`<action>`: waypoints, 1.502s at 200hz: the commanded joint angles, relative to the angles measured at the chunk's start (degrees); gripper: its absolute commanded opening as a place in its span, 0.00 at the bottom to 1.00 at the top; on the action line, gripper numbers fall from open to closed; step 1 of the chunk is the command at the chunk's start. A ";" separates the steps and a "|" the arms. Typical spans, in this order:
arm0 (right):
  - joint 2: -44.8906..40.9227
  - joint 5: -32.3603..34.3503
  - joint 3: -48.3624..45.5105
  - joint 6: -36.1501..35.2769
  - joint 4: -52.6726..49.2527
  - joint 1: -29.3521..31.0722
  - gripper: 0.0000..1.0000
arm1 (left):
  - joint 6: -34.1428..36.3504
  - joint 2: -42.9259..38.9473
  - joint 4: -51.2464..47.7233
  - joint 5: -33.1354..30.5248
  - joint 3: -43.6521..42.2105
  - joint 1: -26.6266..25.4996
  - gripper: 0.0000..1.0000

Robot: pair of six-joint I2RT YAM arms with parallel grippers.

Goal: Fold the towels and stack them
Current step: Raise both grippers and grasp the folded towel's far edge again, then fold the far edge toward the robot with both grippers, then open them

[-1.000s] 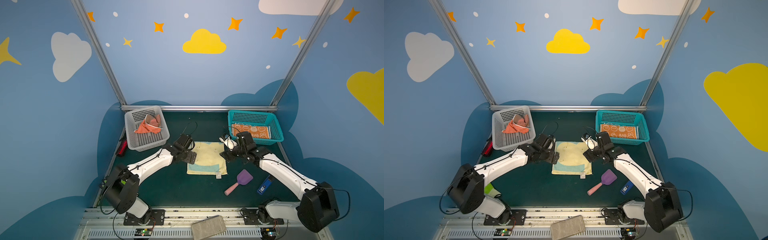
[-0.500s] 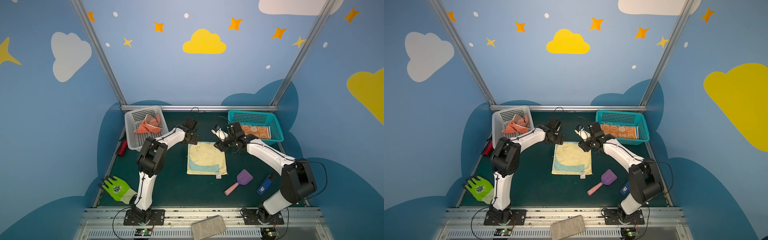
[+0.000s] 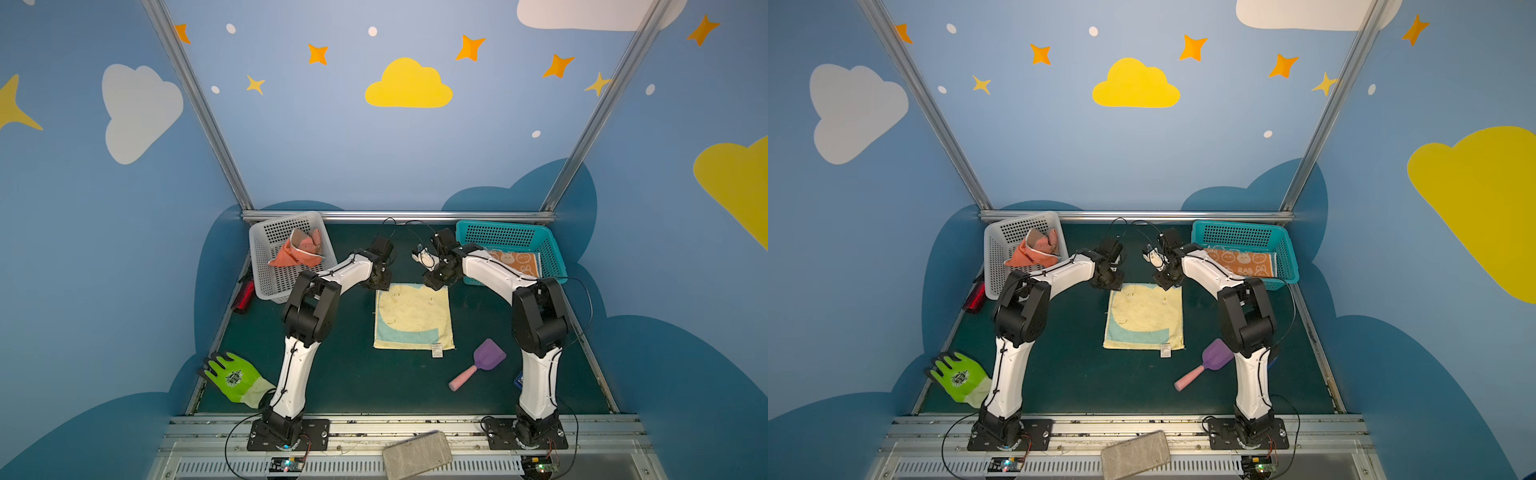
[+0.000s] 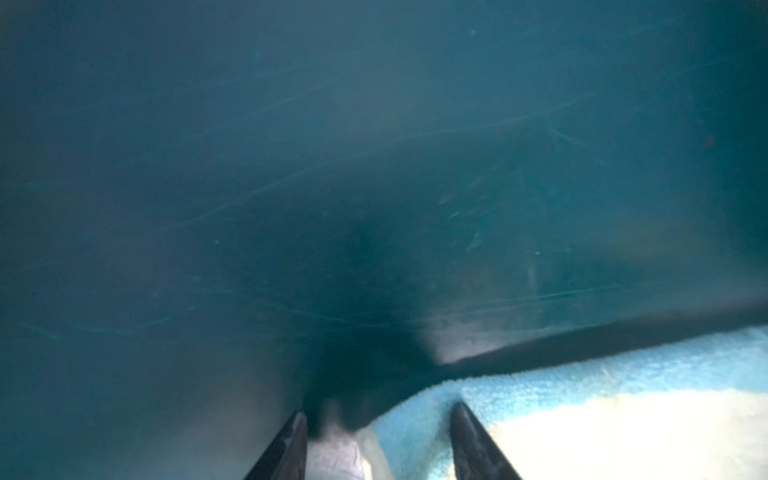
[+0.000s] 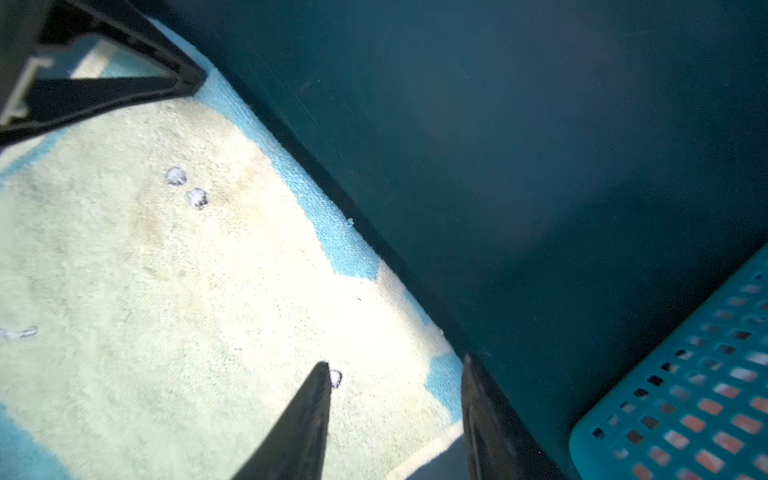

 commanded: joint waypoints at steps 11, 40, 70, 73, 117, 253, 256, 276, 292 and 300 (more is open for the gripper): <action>1.54 1.28 3.95 -1.33 -3.76 -0.41 0.47 | -0.28 3.43 -2.56 2.21 1.35 -0.06 0.40; 1.75 1.17 4.61 -1.98 -3.85 -0.65 0.47 | -0.83 4.03 -3.19 1.86 0.62 -0.48 0.18; 2.74 1.15 5.14 -5.98 -4.34 -0.73 0.45 | -0.73 2.54 -2.24 0.67 -2.71 -0.71 0.04; 2.87 1.03 5.22 -6.56 -4.44 -0.67 0.45 | -0.66 2.22 -2.15 0.55 -3.16 -0.72 0.04; 6.17 0.02 7.46 -14.03 -6.94 -0.56 0.46 | 2.16 -3.55 -3.03 -4.59 -9.58 -0.56 0.04; 19.16 -4.60 21.52 -16.76 -15.47 -2.84 0.43 | 4.66 -6.84 -3.90 -5.55 -12.53 -0.13 0.04; 19.29 -4.75 21.65 -16.93 -15.70 -2.85 0.42 | 4.64 -6.86 -3.94 -5.55 -12.52 -0.11 0.04; 20.07 -5.63 22.30 -17.86 -17.52 -2.85 0.27 | 4.55 -7.02 -3.81 -5.16 -12.66 0.09 0.04; 20.19 -6.69 22.41 -17.92 -18.25 -2.86 0.16 | 4.55 -7.09 -3.57 -4.83 -12.76 0.40 0.04; 20.04 -7.43 22.34 -17.92 -18.51 -2.78 0.09 | 4.56 -7.13 -3.26 -4.36 -12.74 0.47 0.04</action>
